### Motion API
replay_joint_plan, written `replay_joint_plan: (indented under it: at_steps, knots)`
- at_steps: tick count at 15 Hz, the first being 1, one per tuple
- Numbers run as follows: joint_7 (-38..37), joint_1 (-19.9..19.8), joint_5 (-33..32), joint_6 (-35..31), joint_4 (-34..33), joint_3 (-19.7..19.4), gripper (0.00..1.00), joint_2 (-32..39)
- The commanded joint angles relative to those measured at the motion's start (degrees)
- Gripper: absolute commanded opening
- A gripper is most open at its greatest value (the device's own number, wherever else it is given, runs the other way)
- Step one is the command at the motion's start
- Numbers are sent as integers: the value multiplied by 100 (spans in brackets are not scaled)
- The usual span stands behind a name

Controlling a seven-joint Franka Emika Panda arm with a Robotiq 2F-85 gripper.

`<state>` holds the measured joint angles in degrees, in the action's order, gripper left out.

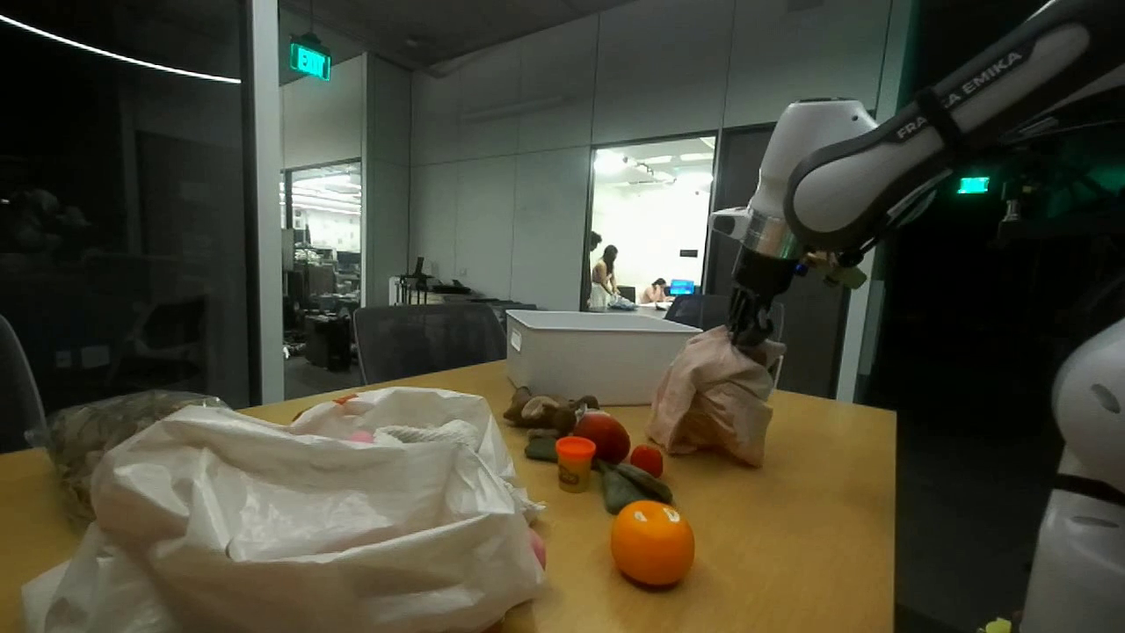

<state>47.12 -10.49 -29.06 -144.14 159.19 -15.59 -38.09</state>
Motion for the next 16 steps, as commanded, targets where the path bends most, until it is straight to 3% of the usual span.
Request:
replay_joint_plan:
  at_steps: [1, 8, 9, 11, 16]
  knots:
    - [339, 140, -1, -834, 8, -147, 8, 730]
    - [1167, 202, 199, -1906, 22, -266, 7, 1857]
    - [1174, 157, 228, -1961, 21, -226, 37, 1918]
    - [1218, 107, 291, -1879, 11, -169, 43, 1875]
    - [1229, 23, 321, -1683, -96, -128, 81, 1426]
